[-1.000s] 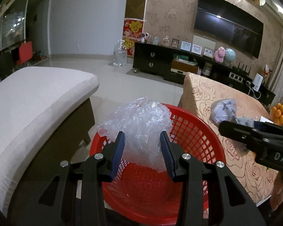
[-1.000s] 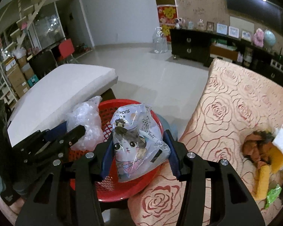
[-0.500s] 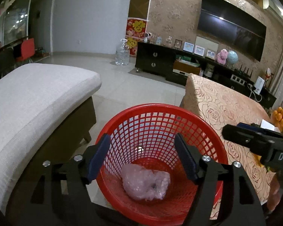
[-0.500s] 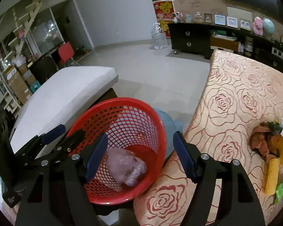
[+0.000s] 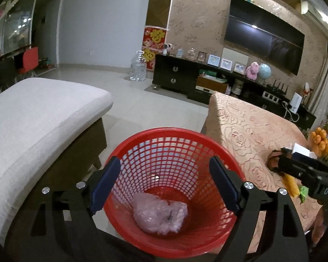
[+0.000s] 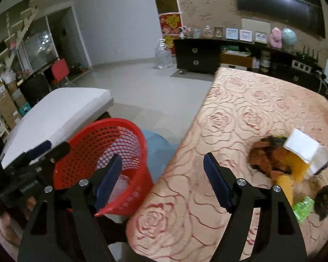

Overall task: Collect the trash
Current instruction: 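Move both grippers back from the wastebasket to the trash on the table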

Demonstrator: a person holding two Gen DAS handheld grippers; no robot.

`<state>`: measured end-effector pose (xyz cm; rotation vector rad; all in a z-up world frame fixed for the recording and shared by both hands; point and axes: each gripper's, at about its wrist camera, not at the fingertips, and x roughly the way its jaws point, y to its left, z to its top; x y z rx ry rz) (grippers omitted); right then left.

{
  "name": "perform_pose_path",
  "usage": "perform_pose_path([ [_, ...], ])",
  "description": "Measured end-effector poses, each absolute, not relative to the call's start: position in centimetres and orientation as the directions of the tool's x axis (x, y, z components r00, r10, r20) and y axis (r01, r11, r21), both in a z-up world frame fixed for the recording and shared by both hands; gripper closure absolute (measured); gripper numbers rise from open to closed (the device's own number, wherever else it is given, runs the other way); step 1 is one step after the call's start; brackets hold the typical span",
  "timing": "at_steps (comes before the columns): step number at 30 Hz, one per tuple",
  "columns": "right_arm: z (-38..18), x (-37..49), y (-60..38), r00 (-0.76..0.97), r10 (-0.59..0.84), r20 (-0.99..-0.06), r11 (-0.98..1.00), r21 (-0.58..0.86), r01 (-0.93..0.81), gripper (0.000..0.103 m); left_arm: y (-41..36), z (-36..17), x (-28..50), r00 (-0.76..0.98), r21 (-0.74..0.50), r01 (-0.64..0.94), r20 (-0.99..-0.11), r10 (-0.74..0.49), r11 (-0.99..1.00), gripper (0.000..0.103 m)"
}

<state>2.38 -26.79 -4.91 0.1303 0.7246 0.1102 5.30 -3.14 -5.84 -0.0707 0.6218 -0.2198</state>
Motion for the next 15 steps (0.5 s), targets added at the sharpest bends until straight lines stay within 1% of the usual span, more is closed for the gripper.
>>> perform_pose_path([
  [7,-5.4,-0.5,-31.8,0.762,0.016,-0.648,0.994,0.09,0.056,0.028,-5.9,-5.3,4.3,0.785,-0.131,0.245,-0.555,-0.276,0.961,0.022],
  [15,-6.7,-4.4,-40.4,0.747,-0.168,-0.643,0.966,0.044,0.256,0.028,-10.4,-6.2,3.7,0.75,-0.123,0.321,-0.572,-0.331,0.939,0.021],
])
